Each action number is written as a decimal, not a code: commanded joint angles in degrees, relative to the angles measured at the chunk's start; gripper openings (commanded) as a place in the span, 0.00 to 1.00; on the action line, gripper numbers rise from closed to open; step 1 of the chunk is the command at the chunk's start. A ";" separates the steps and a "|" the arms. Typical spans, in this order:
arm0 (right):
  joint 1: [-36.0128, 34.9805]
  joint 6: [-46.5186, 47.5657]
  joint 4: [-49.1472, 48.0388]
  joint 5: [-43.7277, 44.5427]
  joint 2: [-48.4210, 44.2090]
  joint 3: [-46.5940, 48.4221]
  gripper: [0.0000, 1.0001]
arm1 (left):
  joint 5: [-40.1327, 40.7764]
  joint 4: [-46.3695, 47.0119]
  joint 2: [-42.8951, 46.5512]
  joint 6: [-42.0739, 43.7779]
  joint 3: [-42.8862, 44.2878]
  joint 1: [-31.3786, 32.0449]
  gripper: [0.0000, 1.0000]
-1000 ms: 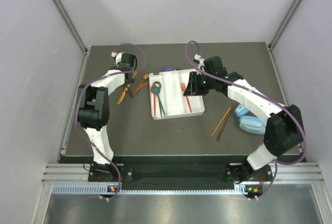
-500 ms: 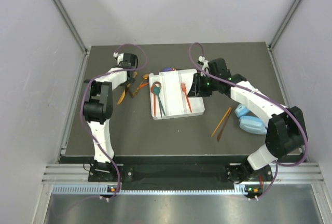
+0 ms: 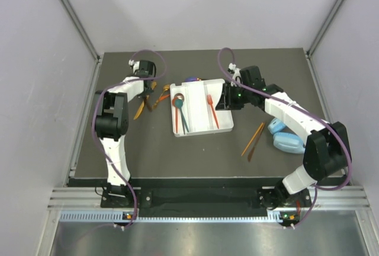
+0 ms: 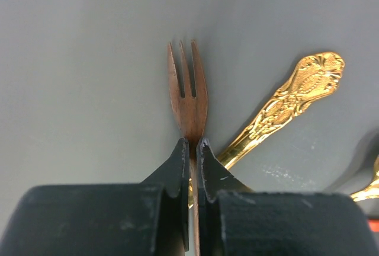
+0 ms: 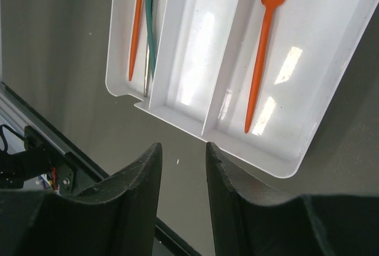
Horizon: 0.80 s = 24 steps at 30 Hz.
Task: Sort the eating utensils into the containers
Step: Pick up the fork at the center of the board.
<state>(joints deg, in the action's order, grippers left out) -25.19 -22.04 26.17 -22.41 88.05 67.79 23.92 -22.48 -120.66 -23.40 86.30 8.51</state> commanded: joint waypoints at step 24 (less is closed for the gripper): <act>3.22 1.48 -2.00 -3.86 0.45 -0.55 0.36 | -14.60 -10.04 18.45 2.13 -5.80 -1.04 0.37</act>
<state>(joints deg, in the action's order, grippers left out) -22.74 -21.04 26.04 -25.10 88.05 67.05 8.40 -28.32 -99.70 -21.10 79.20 7.53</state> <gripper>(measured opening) 0.362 0.226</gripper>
